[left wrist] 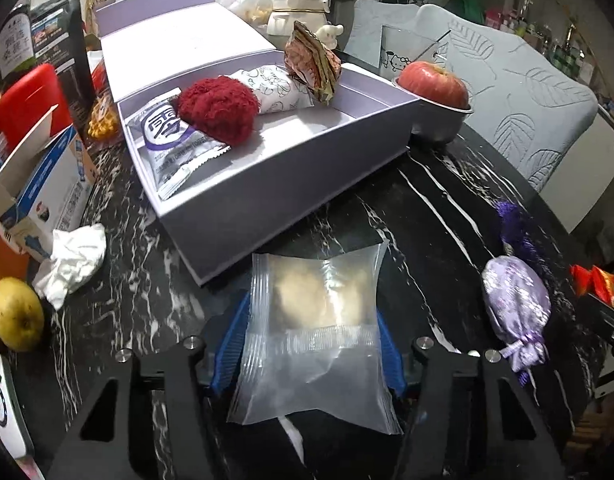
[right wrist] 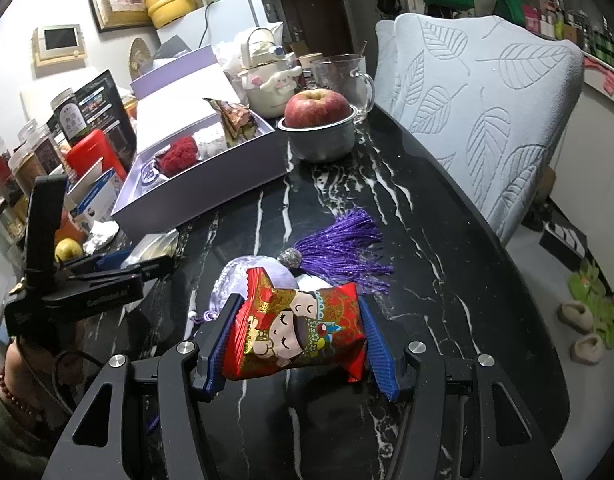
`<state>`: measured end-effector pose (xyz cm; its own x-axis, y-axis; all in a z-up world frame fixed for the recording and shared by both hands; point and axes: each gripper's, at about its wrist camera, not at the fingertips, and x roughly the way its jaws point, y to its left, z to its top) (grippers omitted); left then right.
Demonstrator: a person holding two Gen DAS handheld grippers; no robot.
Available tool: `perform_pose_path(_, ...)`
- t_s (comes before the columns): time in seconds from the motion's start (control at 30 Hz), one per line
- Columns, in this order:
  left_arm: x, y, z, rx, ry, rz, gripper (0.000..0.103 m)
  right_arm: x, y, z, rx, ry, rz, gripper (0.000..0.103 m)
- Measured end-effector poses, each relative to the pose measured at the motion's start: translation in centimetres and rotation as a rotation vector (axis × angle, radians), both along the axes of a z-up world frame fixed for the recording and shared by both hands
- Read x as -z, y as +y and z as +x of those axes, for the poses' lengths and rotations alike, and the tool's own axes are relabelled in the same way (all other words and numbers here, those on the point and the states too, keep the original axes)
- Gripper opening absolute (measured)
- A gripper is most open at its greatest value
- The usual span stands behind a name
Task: Organize soft objects
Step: 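Lift the zip bag and the red cartoon packet off the table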
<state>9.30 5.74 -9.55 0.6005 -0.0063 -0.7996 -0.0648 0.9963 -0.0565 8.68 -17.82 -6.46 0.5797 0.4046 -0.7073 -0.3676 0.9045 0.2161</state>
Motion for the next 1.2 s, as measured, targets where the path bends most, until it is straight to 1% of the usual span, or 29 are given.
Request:
perform_pose_path(0.07,-0.4,-0.2,-0.8,0.009,-0.004,0.002,0.054,0.0,-0.1,-0.1,-0.001,-0.001,0.001,0.058)
perform_pose_path(0.23,-1.1,-0.7,-2.3,0.028,-0.005,-0.004,0.054,0.0,-0.1,-0.6,-0.008,-0.002,0.011,0.058)
perform_pose_path(0.3,-1.1,-0.8,-2.9,0.033,0.006,-0.015,0.051,0.1,0.0,-0.8,-0.013,0.0,0.014,0.058)
perform_pose_path(0.37,-1.0,-0.9,-3.5,0.031,0.013,-0.022,0.051,0.2,0.0,-1.0,-0.02,0.004,0.017,0.058)
perform_pose_path(0.43,-0.6,-1.0,-3.8,0.025,0.024,-0.013,0.051,0.4,0.0,-1.3,-0.026,0.008,0.019,0.058)
perform_pose_path(0.47,-0.5,-1.0,-4.0,0.026,0.023,-0.007,0.053,0.4,0.0,-1.5,-0.028,0.008,0.018,0.058)
perform_pose_path(0.5,-0.4,-1.1,-4.1,0.025,0.026,0.01,0.061,0.4,0.0,-1.6,-0.03,0.008,0.018,0.058)
perform_pose_path(0.53,-0.1,-1.2,-4.0,0.018,0.051,0.022,0.067,0.5,0.0,-1.8,-0.032,0.008,0.017,0.058)
perform_pose_path(0.6,0.3,-1.2,-3.9,0.0,0.072,0.042,0.091,0.6,0.0,-2.1,-0.034,0.011,0.016,0.058)
perform_pose_path(0.67,0.6,-0.8,-4.0,-0.018,0.073,0.021,0.094,0.7,-0.1,-2.3,-0.032,0.014,0.016,0.058)
perform_pose_path(0.77,0.8,-0.8,-4.6,-0.003,0.047,0.026,0.094,0.7,-0.3,-2.5,-0.026,0.015,0.017,0.058)
perform_pose_path(0.83,0.7,-0.9,-5.2,0.012,0.017,0.029,0.082,0.7,-0.4,-2.6,-0.021,0.015,0.017,0.058)
perform_pose_path(0.87,0.4,-1.0,-5.4,0.019,0.005,0.03,0.064,0.7,-0.5,-2.7,-0.018,0.015,0.016,0.058)
perform_pose_path(0.9,0.2,-1.1,-5.4,0.021,0.002,0.029,0.059,0.8,-0.5,-2.6,-0.017,0.015,0.016,0.058)
perform_pose_path(0.93,0.2,-1.1,-5.3,0.024,0.005,0.023,0.057,0.9,-0.6,-2.6,-0.015,0.018,0.018,0.058)
perform_pose_path(0.97,0.1,-1.1,-5.3,0.025,0.001,0.028,0.05,0.9,-0.6,-2.6,-0.015,0.021,0.02,0.058)
perform_pose_path(1.03,-0.2,-1.5,-5.4,0.038,-0.006,0.031,0.048,1.1,-0.6,-2.6,-0.015,0.026,0.021,0.058)
perform_pose_path(1.07,-0.4,-1.8,-5.6,0.052,-0.019,0.033,0.041,1.1,-0.6,-2.7,-0.017,0.025,0.02,0.058)
perform_pose_path(1.1,-0.8,-2.1,-5.8,0.062,-0.035,0.04,0.041,1.0,-0.5,-2.7,-0.018,0.024,0.019,0.058)
perform_pose_path(1.2,-1.5,-2.6,-6.2,0.091,-0.046,0.013,0.041,1.0,-0.5,-2.7,-0.019,0.024,0.022,0.057)
